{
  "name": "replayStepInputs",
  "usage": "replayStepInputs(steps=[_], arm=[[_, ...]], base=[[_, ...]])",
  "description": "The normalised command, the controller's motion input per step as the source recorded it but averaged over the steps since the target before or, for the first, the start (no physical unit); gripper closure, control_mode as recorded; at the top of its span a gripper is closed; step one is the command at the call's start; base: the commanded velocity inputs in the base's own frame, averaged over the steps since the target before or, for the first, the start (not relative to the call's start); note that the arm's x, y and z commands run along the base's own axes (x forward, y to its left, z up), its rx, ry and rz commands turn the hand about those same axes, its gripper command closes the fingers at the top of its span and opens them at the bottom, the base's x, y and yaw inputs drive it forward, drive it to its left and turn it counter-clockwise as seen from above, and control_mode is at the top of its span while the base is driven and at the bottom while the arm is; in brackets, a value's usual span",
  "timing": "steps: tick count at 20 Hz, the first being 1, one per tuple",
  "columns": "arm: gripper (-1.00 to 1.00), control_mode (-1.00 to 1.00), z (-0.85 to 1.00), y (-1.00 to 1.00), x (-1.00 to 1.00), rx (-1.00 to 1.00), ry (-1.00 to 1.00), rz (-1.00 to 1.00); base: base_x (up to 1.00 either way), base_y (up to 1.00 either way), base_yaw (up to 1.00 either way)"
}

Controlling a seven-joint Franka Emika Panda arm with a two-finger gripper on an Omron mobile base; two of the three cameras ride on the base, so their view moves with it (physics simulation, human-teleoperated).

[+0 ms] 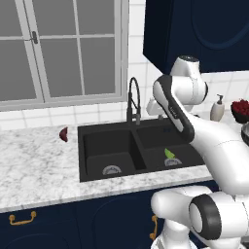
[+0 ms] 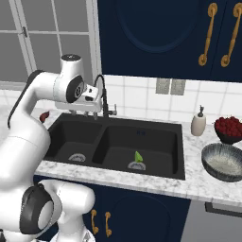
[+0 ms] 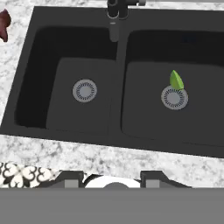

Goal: Pick the lemon wedge from the sink and place it in the bowl. Then pick the bowl and place it in the microwave. Then close the microwave door and press the start button.

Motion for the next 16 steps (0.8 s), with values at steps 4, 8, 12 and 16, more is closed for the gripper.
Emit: replayStepInputs(steps=[4,8,12,16], arm=[[-1.0,-1.0,-0.01,-0.11,-0.25,0.0,0.0,0.0],[-1.0,-1.0,-0.17,-0.39,-0.72,0.0,0.0,0.0],[-1.0,-1.0,-0.26,-0.5,-0.48,0.0,0.02,-0.01],[-1.0,-1.0,-0.44,-0.71,-0.01,0.0,0.06,0.0]], base=[[0.0,0.0,0.0],[0.0,0.0,0.0],[0.0,0.0,0.0],[0.0,0.0,0.0]])
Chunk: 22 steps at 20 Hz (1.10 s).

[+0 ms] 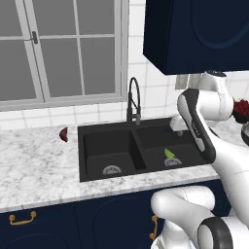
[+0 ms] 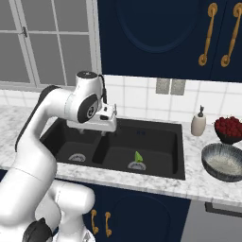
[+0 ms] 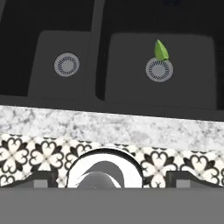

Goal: Pick the lemon wedge from the sink and place it in the bowl. Then pick the bowl and place it in the microwave. Then close the microwave door and press the start button.

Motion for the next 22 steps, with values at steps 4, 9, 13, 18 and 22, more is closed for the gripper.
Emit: replayStepInputs(steps=[4,9,13,18,22], arm=[[-1.0,-1.0,-0.54,-0.78,0.29,0.0,0.02,0.0],[-1.0,-1.0,-0.55,-0.66,0.56,0.04,0.0,0.0],[-1.0,-1.0,-0.4,-0.34,0.82,0.04,0.02,0.0],[-1.0,-1.0,-0.38,-0.27,0.81,0.0,0.02,0.0],[-1.0,-1.0,-0.34,-0.12,0.73,0.02,0.0,0.0]], base=[[0.0,0.0,0.0],[0.0,0.0,0.0],[0.0,0.0,0.0],[0.0,0.0,0.0],[0.0,0.0,0.0]])
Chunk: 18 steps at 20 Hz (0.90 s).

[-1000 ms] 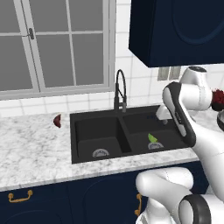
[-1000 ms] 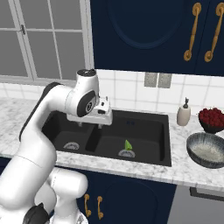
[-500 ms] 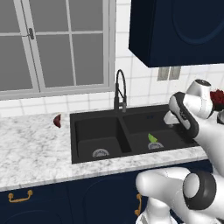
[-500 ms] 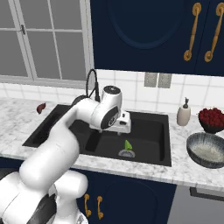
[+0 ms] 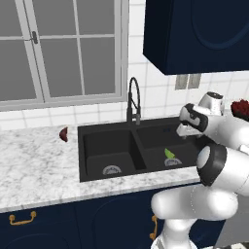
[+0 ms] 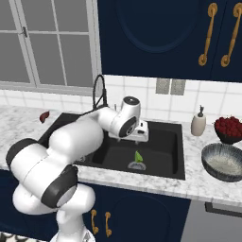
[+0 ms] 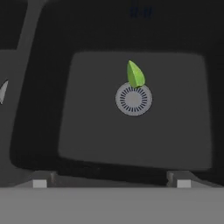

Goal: Pick the lemon wedge from the sink and place it in the bowl. Then pick the bowl and place it in the microwave. Then close the microwave door and press the start button.

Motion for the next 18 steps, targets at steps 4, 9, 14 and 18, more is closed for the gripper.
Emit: replayStepInputs(steps=[4,9,14,18], arm=[[-1.0,-1.0,-0.36,-0.01,0.49,0.01,0.0,0.0],[-1.0,-1.0,-0.45,0.0,0.37,0.0,0.0,0.0],[-1.0,-1.0,-0.48,-0.03,0.41,0.0,0.0,0.0],[-1.0,-1.0,-0.42,-0.25,0.43,0.0,0.01,0.01]], base=[[0.0,0.0,0.0],[0.0,0.0,0.0],[0.0,0.0,0.0],[0.0,0.0,0.0]])
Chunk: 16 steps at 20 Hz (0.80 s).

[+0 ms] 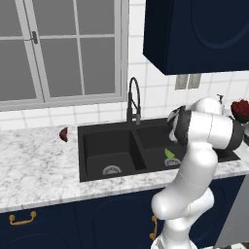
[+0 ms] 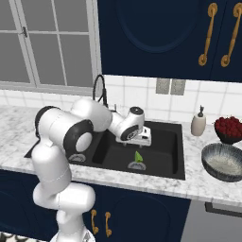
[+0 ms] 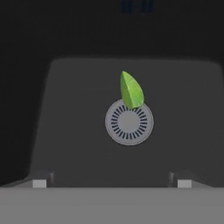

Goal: Pick the lemon wedge from the sink and place it in the bowl. Then pick the bowl and place it in the microwave. Then close the microwave door and press the start button.

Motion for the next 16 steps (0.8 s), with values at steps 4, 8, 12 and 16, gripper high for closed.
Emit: replayStepInputs(steps=[4,8,12,16], arm=[[-1.0,-1.0,-0.3,-0.24,0.38,0.0,0.04,0.0],[-1.0,-1.0,-0.27,-0.19,0.58,0.0,0.03,0.0],[-1.0,-1.0,-0.18,-0.2,0.53,0.02,0.0,0.01],[-1.0,-1.0,-0.09,-0.22,0.25,0.03,0.0,0.02]], base=[[0.0,0.0,0.0],[0.0,0.0,0.0],[0.0,0.0,0.0],[0.0,0.0,0.0]])
